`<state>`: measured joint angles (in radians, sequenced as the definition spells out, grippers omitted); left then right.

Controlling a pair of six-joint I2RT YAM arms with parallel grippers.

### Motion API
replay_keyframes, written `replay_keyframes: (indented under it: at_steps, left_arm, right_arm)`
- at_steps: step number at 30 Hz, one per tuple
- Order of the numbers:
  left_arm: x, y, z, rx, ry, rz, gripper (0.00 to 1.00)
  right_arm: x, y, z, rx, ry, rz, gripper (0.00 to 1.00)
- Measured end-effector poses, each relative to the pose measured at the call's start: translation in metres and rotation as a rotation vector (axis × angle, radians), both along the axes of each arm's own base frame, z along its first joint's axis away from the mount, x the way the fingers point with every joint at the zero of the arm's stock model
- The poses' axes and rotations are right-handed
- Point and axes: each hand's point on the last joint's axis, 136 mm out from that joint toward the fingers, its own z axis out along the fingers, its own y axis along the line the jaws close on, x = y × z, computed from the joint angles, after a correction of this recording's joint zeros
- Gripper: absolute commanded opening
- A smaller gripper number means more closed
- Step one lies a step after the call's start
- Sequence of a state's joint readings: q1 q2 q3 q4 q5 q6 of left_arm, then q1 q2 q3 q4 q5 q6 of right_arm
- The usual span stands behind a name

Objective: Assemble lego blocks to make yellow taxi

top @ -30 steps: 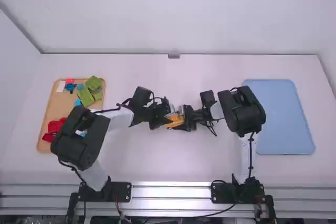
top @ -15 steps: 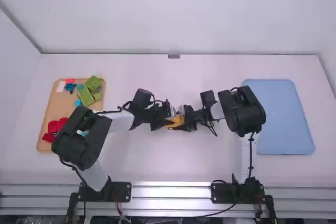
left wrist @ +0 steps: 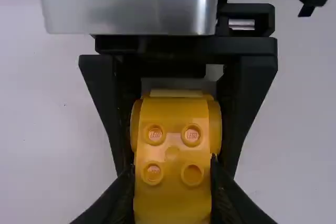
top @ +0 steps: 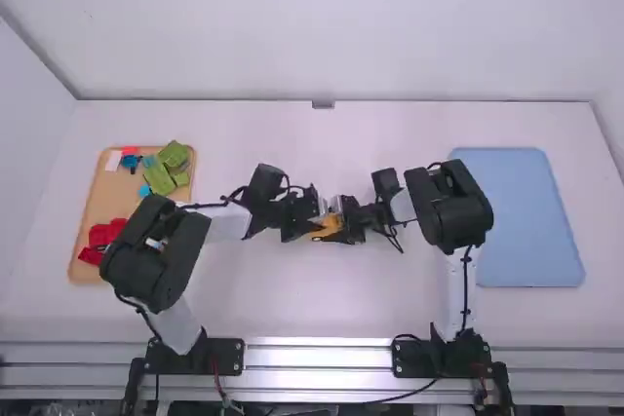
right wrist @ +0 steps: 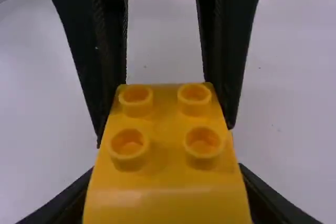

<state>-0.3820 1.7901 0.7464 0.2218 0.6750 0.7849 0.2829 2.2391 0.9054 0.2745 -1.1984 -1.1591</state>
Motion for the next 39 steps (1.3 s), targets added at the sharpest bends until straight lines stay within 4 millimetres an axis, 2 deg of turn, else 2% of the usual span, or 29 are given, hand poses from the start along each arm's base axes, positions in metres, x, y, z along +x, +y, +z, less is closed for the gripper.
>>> replay_keyframes:
  at_steps: [14, 15, 19, 23, 29, 32, 34, 37, 39]
  left_arm:
    - [0.003, -0.007, -0.001, 0.1, 0.0, 0.011, 0.02]
    - [0.004, -0.007, 0.0, 0.098, -0.003, 0.011, 0.09]
    - [0.005, -0.008, 0.0, 0.091, -0.009, 0.01, 0.2]
    - [0.005, -0.011, 0.0, 0.074, -0.008, 0.002, 0.25]
    - [0.005, -0.013, 0.001, 0.041, -0.003, -0.012, 0.23]
    - [0.007, -0.011, 0.001, 0.028, 0.003, -0.01, 0.23]
    - [0.007, -0.011, 0.002, 0.02, 0.008, -0.013, 0.23]
    - [0.005, -0.011, 0.002, 0.016, 0.01, -0.019, 0.28]
    - [0.005, -0.011, 0.002, 0.016, 0.01, -0.019, 0.27]
  right_arm:
    - [0.002, -0.004, 0.0, 0.002, 0.0, -0.011, 0.58]
    - [0.002, -0.004, 0.0, 0.002, 0.0, -0.011, 0.58]
    - [0.003, -0.004, 0.0, -0.001, -0.002, -0.013, 0.63]
    - [0.001, -0.002, -0.002, -0.008, -0.002, -0.009, 0.63]
    - [0.001, -0.002, -0.002, -0.008, 0.002, -0.01, 0.63]
    - [0.001, -0.002, -0.002, -0.008, 0.003, -0.011, 0.59]
    - [0.002, -0.002, -0.002, -0.008, 0.003, -0.011, 0.52]
    - [0.002, -0.002, -0.002, -0.008, 0.003, -0.011, 0.51]
    - [0.002, -0.002, -0.001, -0.008, 0.002, -0.011, 0.5]
